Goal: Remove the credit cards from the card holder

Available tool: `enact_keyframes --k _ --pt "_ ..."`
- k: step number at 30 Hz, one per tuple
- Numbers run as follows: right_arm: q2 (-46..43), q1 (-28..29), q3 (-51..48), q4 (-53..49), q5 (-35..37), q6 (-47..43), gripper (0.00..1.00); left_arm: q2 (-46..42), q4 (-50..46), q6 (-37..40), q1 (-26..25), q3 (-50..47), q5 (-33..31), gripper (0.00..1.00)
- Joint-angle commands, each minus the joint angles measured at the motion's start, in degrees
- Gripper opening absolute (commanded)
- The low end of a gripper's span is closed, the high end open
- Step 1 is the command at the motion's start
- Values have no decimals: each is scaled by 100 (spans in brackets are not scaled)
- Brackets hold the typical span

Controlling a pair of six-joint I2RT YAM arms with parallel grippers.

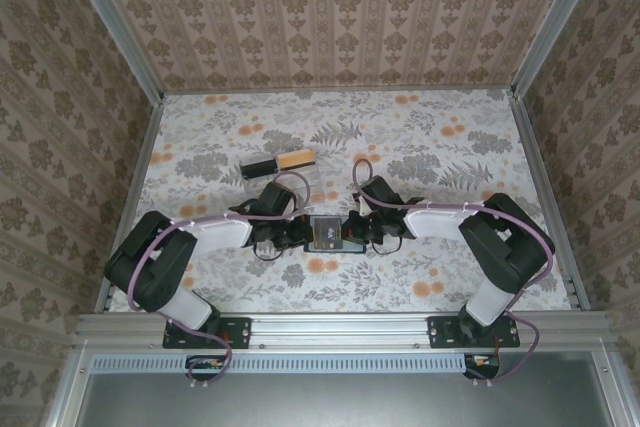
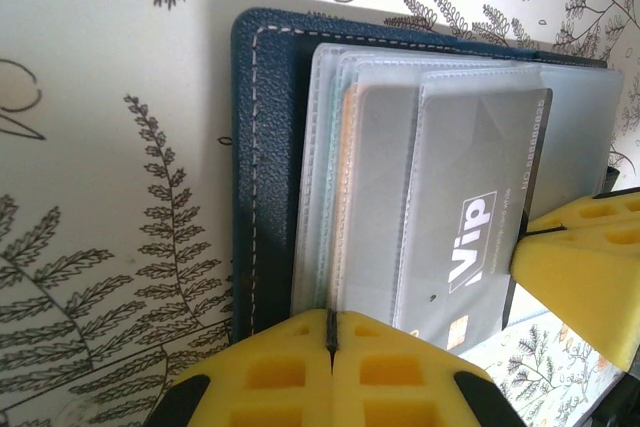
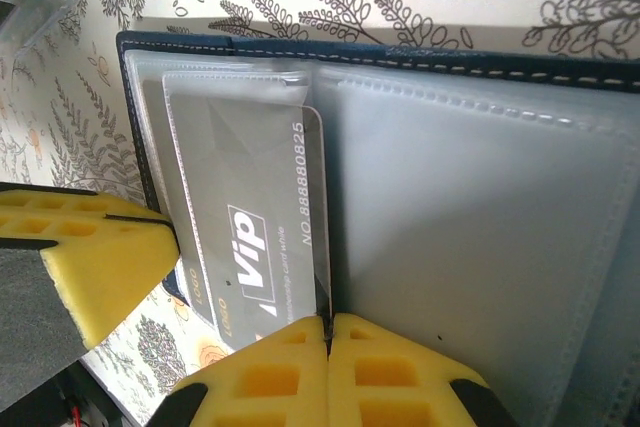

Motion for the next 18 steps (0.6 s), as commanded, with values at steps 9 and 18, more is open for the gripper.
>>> enact_keyframes --k 9,18 --pt "83 -44 -121 363 -298 145 9 92 -661 67 45 196 -182 0" --pt "197 -44 -112 457 -371 169 2 -149 -722 118 -23 601 -81 2"
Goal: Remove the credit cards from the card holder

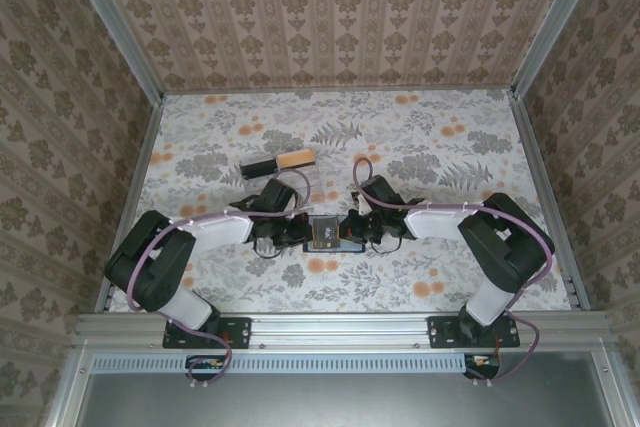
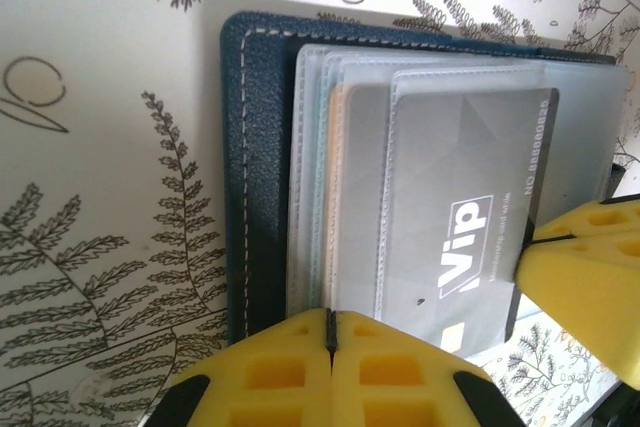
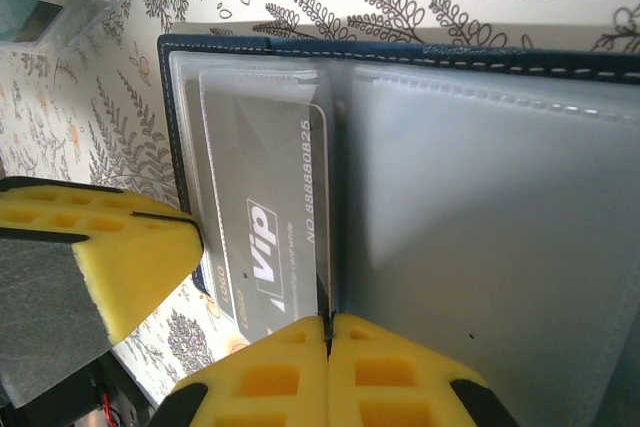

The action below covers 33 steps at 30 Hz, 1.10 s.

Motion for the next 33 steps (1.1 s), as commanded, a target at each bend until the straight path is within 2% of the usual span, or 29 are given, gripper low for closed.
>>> enact_keyframes --k 1,11,17,20,24,27,29,33 --pt "162 -31 -62 117 -129 73 2 -135 -179 118 -31 322 -14 2" --pt "237 -30 -25 148 -148 96 3 373 10 108 -110 367 83 2" --pt "269 -37 -25 151 -153 91 14 616 -166 95 -111 317 -37 0" --pt "255 -56 -24 139 -171 82 15 655 -217 91 -106 290 -81 0" --pt "215 -107 -72 148 -200 68 8 664 -255 91 -110 285 -115 0" --pt "190 -149 -112 156 -222 64 7 672 -283 95 -103 300 -139 0" --pt "164 -162 -136 149 -237 48 0 685 -321 116 -104 316 -155 0" --pt "38 -219 -204 66 -188 6 0 675 -373 138 -103 317 -187 0"
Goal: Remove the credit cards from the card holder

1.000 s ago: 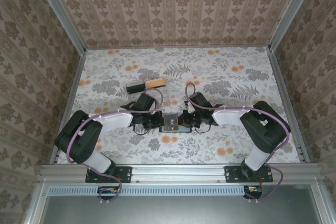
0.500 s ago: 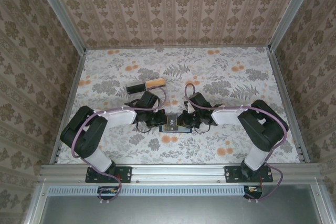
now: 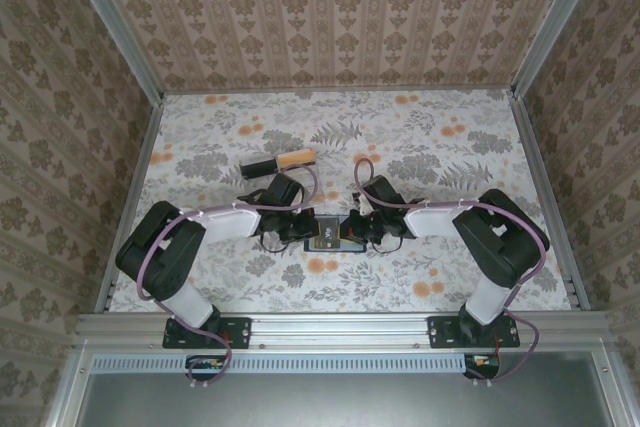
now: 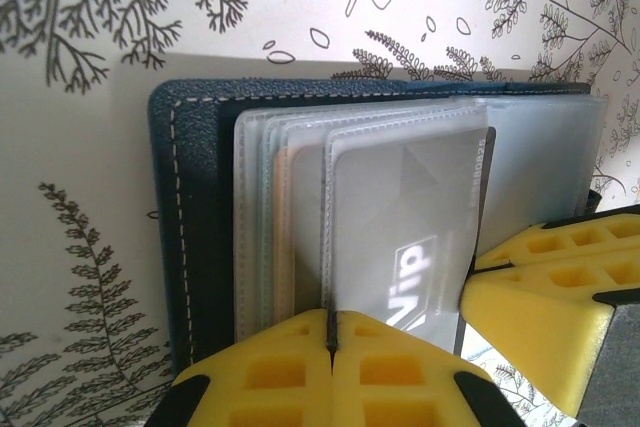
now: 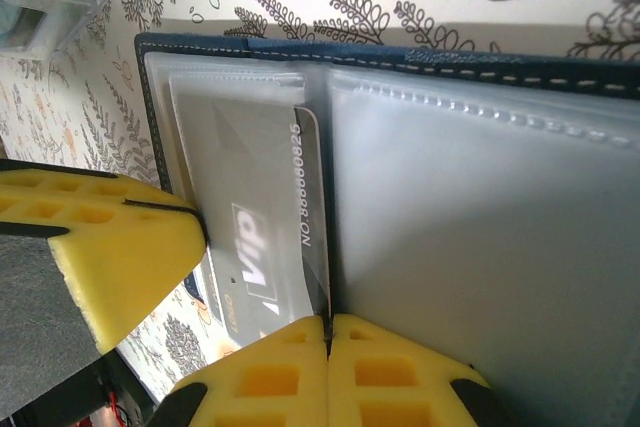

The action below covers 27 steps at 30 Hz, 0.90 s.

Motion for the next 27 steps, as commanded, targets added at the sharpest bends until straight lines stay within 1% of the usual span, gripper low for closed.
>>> enact_keyframes --k 1,7,12,13,16,19,27 --pt "-187 -109 -172 -135 56 -11 0 213 -489 125 -11 -27 -248 0" --pt "-361 -300 -321 -278 32 -124 0 221 -490 148 5 -54 -241 0" --pt "-369 -330 -382 -197 -38 -134 1 233 -464 152 1 -35 -204 0" --pt "-343 -330 -372 -146 -68 -130 6 239 -464 153 3 -34 -198 0" --pt "-252 -321 -341 -29 -141 -127 17 249 -446 161 -2 -23 -166 0" --pt "-123 -313 -298 106 -204 -104 18 252 -431 160 0 -11 -160 0" --pt "138 -286 -148 170 -239 -98 19 235 -426 152 -10 -20 -144 0"
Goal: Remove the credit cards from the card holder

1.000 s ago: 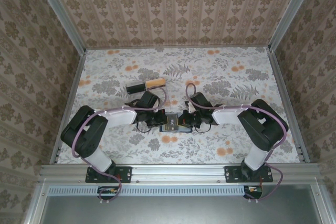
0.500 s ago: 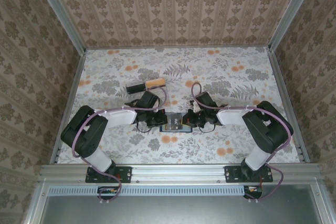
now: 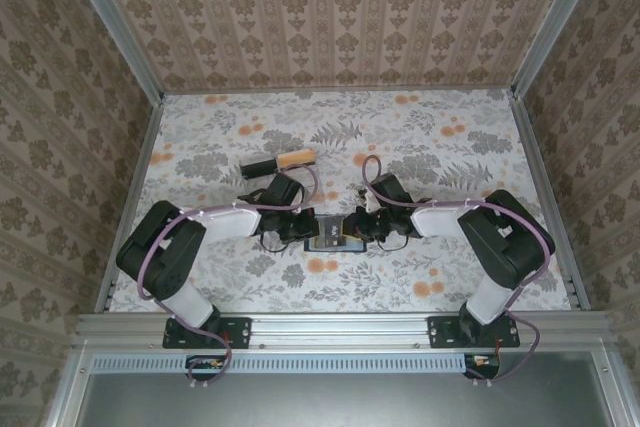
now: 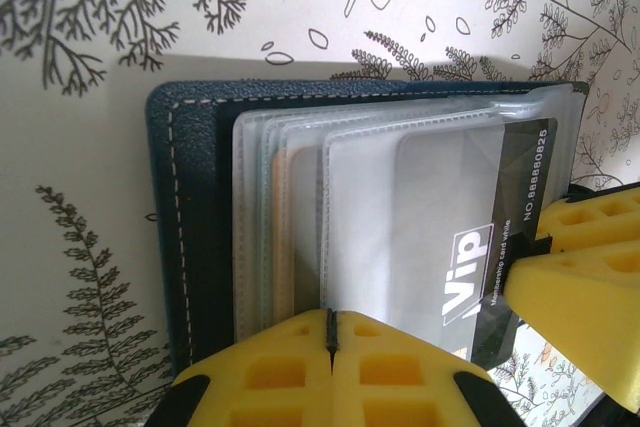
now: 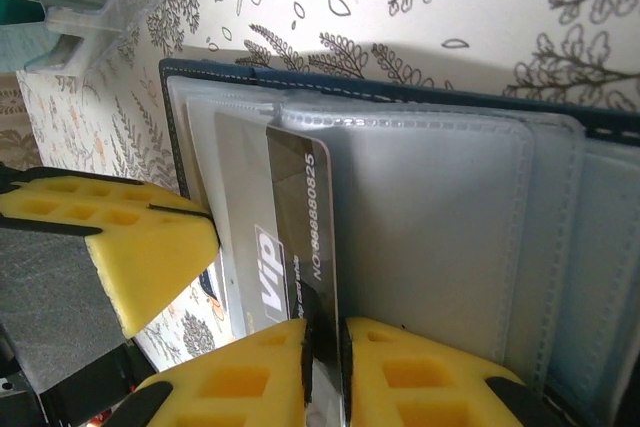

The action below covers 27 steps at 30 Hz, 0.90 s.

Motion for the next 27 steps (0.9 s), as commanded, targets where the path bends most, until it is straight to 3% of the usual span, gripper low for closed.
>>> enact_keyframes --k 1,8,27 --pt "242 1 29 -87 63 -39 19 214 -428 130 -7 -38 -171 0" --pt "54 -26 -122 -233 181 -109 3 193 -474 144 2 -38 -202 0" --pt "-1189 -783 -735 -921 87 -522 2 -32 -545 228 121 -14 -108 0"
